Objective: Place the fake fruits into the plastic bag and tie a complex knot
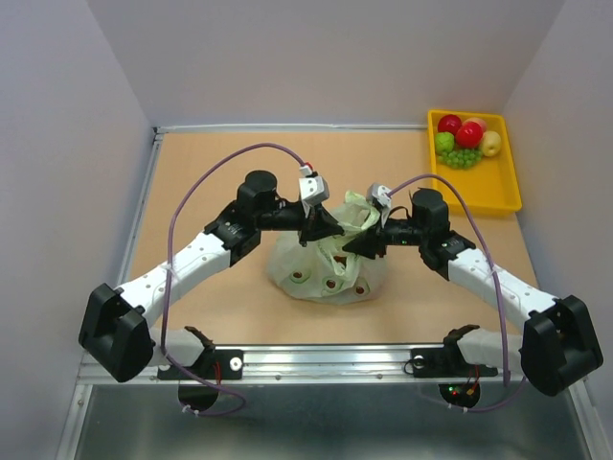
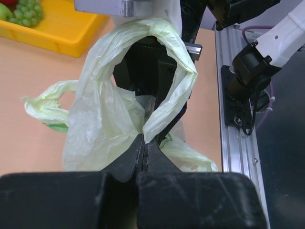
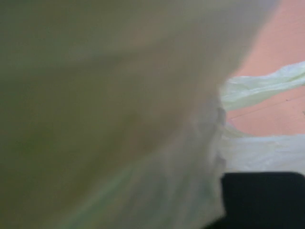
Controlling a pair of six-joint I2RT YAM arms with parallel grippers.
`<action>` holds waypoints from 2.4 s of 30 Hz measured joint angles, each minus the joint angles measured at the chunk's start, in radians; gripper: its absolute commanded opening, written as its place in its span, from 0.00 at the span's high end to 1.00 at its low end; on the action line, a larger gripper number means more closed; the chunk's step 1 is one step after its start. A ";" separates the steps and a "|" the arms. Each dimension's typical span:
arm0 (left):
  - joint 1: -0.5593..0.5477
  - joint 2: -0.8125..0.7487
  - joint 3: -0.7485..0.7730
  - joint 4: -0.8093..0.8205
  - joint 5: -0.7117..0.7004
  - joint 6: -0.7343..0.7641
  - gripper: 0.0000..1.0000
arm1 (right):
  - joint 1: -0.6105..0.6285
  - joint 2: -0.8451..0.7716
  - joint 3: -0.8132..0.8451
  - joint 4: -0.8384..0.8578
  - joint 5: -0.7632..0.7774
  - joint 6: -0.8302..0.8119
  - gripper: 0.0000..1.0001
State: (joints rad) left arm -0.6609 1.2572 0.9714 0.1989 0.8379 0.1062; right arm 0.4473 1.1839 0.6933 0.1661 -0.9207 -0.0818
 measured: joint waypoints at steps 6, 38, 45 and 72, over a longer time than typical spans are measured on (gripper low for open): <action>-0.043 0.068 0.000 0.058 -0.001 -0.027 1.00 | 0.000 0.000 0.001 0.000 -0.024 -0.019 0.30; 0.047 -0.076 0.101 -0.025 -0.027 -0.014 0.53 | 0.011 -0.014 0.037 0.021 -0.029 -0.061 1.00; 0.044 0.091 0.129 -0.063 -0.060 0.007 0.94 | 0.011 -0.015 0.037 0.020 -0.029 -0.065 0.84; -0.042 0.214 0.192 0.027 0.108 -0.084 0.53 | 0.003 -0.017 0.037 0.010 -0.053 -0.086 1.00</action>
State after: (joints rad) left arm -0.7033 1.4715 1.1629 0.2264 0.9459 0.0219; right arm 0.4500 1.1667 0.7300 0.1761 -0.9733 -0.1677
